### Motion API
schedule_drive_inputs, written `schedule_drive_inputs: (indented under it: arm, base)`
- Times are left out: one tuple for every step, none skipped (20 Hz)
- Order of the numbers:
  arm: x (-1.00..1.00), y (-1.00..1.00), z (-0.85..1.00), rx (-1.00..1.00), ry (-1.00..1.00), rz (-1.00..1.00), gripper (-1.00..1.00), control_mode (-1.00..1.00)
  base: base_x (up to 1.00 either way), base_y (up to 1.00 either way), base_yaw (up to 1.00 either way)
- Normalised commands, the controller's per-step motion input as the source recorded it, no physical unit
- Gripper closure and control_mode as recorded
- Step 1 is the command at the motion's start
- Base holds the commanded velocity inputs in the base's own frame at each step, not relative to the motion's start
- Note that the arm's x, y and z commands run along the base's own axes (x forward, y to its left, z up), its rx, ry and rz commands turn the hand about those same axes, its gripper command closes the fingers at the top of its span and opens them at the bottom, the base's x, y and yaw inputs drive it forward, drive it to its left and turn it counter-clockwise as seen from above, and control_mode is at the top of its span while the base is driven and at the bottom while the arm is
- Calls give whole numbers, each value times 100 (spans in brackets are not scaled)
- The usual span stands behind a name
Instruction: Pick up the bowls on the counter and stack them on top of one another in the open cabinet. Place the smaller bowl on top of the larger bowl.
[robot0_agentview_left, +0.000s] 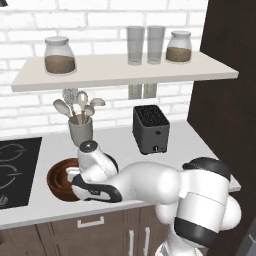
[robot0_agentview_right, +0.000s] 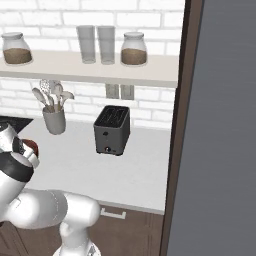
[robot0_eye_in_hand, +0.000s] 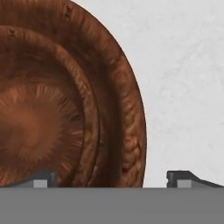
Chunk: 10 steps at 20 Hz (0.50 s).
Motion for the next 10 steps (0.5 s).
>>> schedule_drive_inputs:
  arm:
    - [3,15,-54,-11,0,6,100,-100]
    - [0,0,-20,-1,0,2,100,-100]
    - [1,0,-3,0,0,0,100,-100]
    - [0,0,0,0,0,0,100,-100]
    - [0,0,0,0,0,0,100,-100]
    - [0,0,0,0,0,0,100,-100]
    - [0,0,4,2,-2,0,100,-100]
    - [0,-7,26,6,-6,0,100,-100]
    - [0,-19,35,9,-5,-2,100,-100]
    - [-9,-54,36,10,-6,-9,100,-100]
  base:
    - [0,0,0]
    - [0,0,0]
    - [0,0,0]
    - [0,0,0]
    - [0,0,0]
    - [0,0,0]
    - [0,0,0]
    - [0,0,0]
    - [0,0,0]
    - [0,0,0]
